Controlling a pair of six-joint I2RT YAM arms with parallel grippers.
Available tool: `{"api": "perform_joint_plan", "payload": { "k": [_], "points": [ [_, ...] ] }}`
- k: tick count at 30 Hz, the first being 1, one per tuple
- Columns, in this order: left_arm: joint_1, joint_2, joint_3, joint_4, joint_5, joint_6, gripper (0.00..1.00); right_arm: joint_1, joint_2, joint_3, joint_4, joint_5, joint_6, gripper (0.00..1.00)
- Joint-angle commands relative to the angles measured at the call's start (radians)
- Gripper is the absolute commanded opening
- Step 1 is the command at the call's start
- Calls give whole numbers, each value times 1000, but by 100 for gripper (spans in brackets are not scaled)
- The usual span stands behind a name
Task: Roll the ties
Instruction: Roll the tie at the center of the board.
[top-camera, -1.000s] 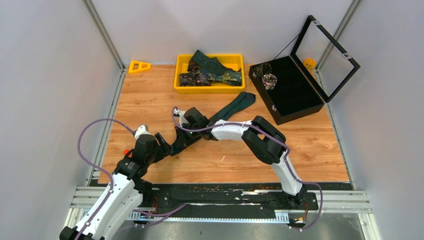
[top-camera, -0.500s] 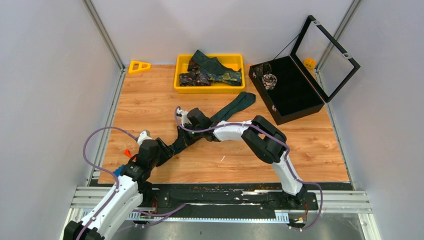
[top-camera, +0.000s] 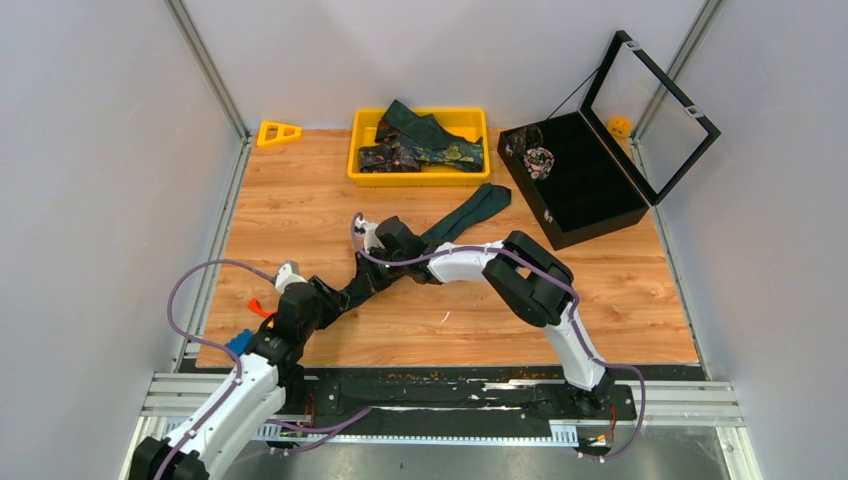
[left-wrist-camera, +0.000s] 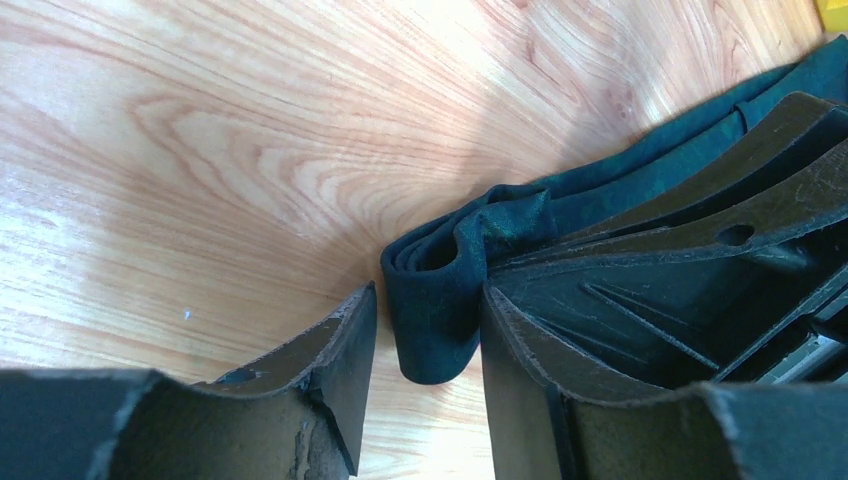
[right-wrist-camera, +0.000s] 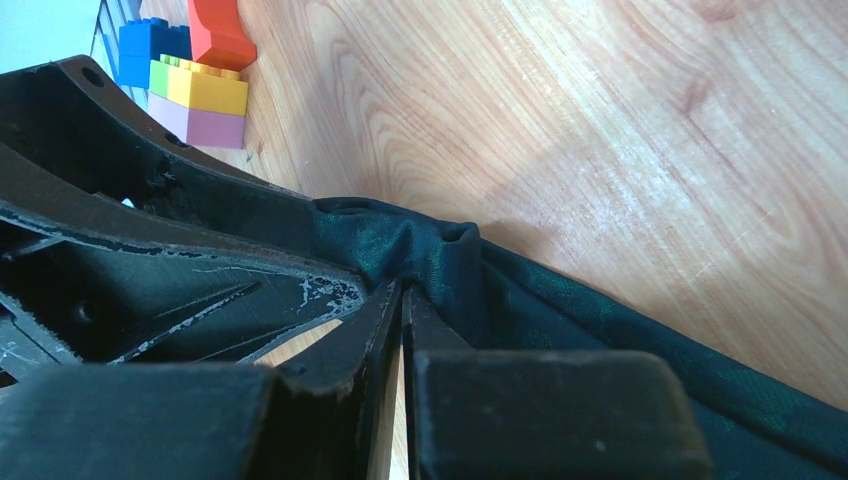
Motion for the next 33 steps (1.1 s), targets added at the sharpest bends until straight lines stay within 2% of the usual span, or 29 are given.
{"api": "perform_joint_plan", "payload": {
  "k": [1, 6, 8, 14, 15, 24, 33],
  "points": [
    [-1, 20, -26, 92, -1, -25, 49, -8, -3, -40, -30, 40, -10, 7],
    [-1, 57, -29, 132, -7, -20, 44, -9, -12, -43, -24, 38, -4, 7],
    [-1, 72, -26, 167, 9, -15, 39, -8, -18, -48, -21, 34, 1, 7],
    [-2, 117, 0, 189, 43, 31, 2, -8, -55, -45, -42, 30, 2, 7],
    [-1, 117, 10, 175, 50, 42, 0, -8, -65, -46, -50, 30, 1, 7],
    [-1, 86, 189, -112, 67, 173, 0, -9, -200, -55, -114, 58, -31, 19],
    [-1, 107, 330, -301, 55, 221, 0, 3, -200, 29, -200, 82, -48, 19]
  ]
}}
